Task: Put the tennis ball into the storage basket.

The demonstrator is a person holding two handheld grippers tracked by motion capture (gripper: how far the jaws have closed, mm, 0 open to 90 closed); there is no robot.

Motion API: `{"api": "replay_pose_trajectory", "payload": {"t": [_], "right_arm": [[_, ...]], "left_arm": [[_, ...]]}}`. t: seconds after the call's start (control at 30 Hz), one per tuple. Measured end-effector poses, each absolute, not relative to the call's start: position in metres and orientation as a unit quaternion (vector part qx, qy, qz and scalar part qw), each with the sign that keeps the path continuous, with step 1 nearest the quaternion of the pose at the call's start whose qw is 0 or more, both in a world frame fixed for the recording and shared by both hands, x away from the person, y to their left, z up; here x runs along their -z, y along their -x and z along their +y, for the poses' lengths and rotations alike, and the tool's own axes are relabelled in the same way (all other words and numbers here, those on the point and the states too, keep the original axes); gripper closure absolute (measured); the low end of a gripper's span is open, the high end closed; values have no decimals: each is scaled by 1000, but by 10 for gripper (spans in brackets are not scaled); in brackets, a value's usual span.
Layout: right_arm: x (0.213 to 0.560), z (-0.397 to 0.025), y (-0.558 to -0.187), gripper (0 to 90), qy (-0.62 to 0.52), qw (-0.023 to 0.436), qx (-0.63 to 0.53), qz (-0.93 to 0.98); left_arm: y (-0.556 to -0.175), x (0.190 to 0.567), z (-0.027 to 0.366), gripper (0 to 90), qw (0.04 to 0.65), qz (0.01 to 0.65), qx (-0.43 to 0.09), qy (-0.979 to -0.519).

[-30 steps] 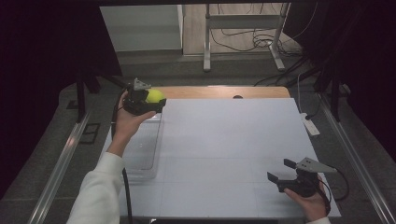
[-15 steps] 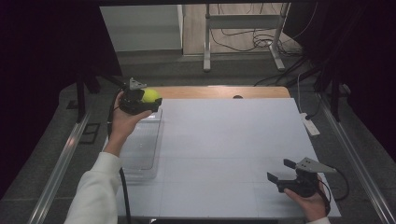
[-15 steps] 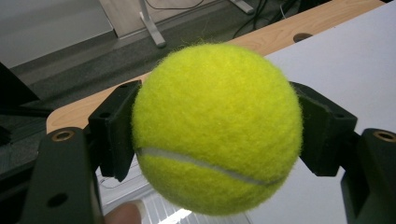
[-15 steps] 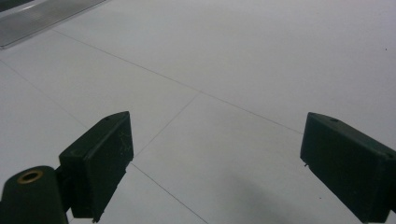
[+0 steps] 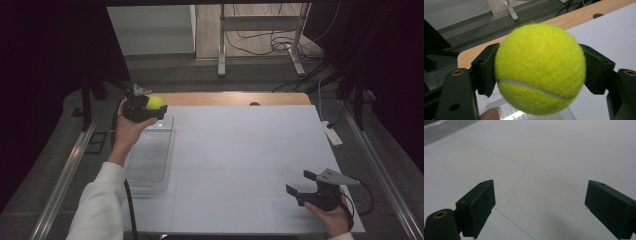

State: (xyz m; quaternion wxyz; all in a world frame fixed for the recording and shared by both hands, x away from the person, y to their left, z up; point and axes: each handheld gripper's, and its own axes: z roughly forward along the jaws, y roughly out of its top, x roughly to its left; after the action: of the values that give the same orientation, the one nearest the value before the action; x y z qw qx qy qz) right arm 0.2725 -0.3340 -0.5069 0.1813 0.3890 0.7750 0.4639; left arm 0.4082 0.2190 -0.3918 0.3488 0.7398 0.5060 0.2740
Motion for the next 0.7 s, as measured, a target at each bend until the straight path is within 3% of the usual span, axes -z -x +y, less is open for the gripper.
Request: {"api": "replay_pose_trajectory", "payload": {"t": [0.7], "right_arm": [[508,-335,-273,99,-391,181,-461,776]], "left_arm": [[-412,399,244,263,334,539,-283,-720]]}}
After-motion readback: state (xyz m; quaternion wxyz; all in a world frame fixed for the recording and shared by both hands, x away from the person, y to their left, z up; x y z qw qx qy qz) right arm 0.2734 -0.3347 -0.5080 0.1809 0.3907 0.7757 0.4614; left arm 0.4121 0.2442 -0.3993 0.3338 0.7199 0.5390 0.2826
